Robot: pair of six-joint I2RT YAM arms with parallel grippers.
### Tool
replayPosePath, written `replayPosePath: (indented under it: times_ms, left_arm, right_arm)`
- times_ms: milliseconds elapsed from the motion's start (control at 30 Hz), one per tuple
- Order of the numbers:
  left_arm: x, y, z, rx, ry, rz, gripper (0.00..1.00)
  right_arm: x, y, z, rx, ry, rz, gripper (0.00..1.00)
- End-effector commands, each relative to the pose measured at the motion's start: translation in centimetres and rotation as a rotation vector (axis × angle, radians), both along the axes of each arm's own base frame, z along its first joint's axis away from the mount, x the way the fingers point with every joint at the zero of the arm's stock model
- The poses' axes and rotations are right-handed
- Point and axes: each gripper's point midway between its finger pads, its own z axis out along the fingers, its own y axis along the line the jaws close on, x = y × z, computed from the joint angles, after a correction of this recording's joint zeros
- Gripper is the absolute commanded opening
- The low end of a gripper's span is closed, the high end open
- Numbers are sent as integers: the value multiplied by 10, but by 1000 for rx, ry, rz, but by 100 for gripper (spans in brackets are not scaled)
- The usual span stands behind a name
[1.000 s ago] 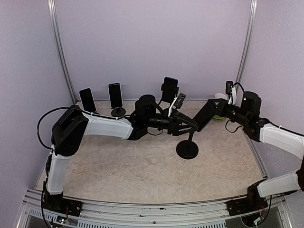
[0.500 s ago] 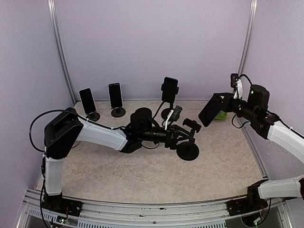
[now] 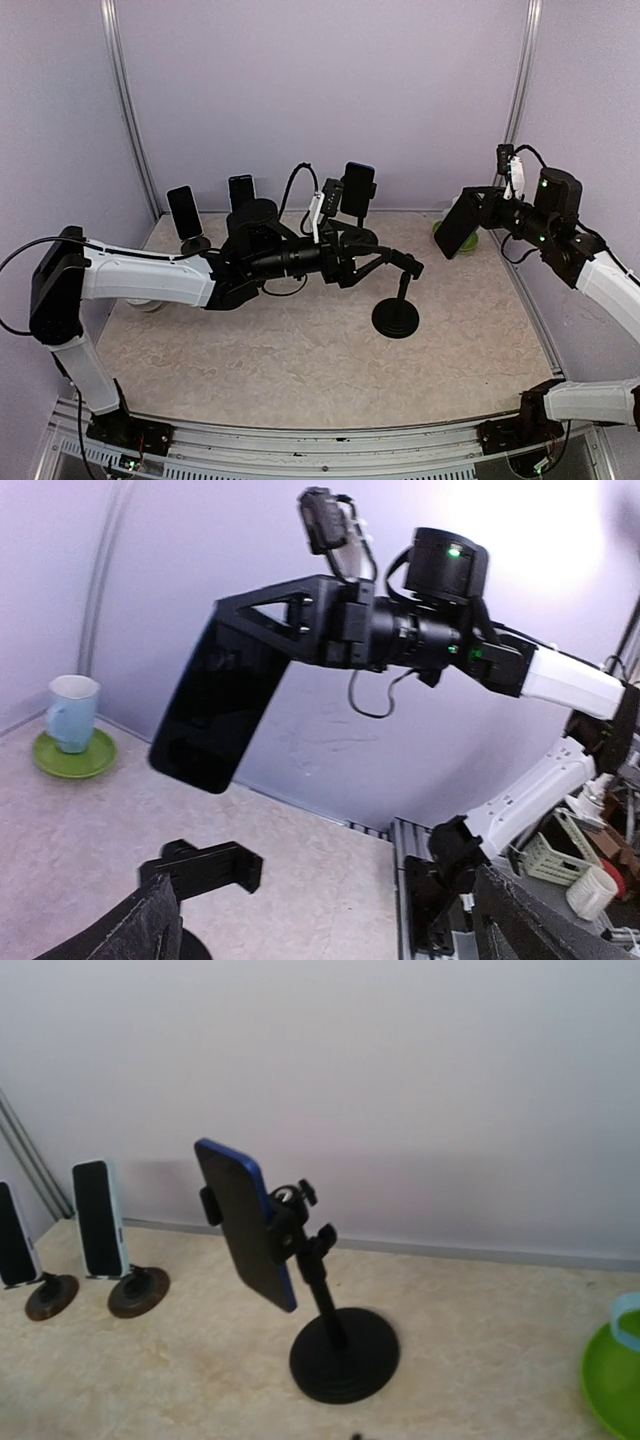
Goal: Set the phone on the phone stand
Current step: Pick up the phone stand from the center of the board.
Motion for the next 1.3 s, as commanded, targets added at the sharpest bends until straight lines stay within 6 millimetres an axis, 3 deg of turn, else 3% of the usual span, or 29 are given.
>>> replayPosePath:
  times_ms: [0, 100, 200, 267, 367, 567, 767, 833, 933, 1133, 1267]
  left_arm:
    - [52, 45, 0, 51, -14, 335, 99]
    - [71, 75, -2, -32, 43, 315, 99]
    - [84, 99, -9, -137, 144, 180, 99]
    - [78, 107, -12, -180, 122, 65, 99]
    - [85, 99, -22, -151, 91, 80, 99]
    - [114, 81, -44, 93, 9, 348, 99]
    - [135, 110, -31, 285, -231, 866, 99]
    - [128, 109, -24, 310, -299, 929, 99]
    - [132, 107, -24, 348, -290, 923, 99]
    - [129, 104, -30, 267, -253, 721, 99]
    - [123, 89, -40, 299, -283, 602, 99]
  right_arm:
    - [-9, -11, 52, -8, -141, -32, 0]
    - [-13, -9, 61, -5, -175, -15, 0]
    - [-19, -6, 71, 4, -208, 8, 0]
    - [-24, -2, 80, 8, -229, 43, 0]
    - [-30, 10, 88, 5, -242, 119, 0]
    - [-42, 23, 95, 12, -253, 219, 0]
    - [-51, 29, 98, 20, -268, 273, 0]
    - [-54, 33, 99, 23, -269, 300, 0]
    - [-59, 38, 102, 34, -281, 343, 0]
    - [-76, 56, 103, 22, -321, 506, 0]
    - [-84, 67, 97, 14, -316, 611, 0]
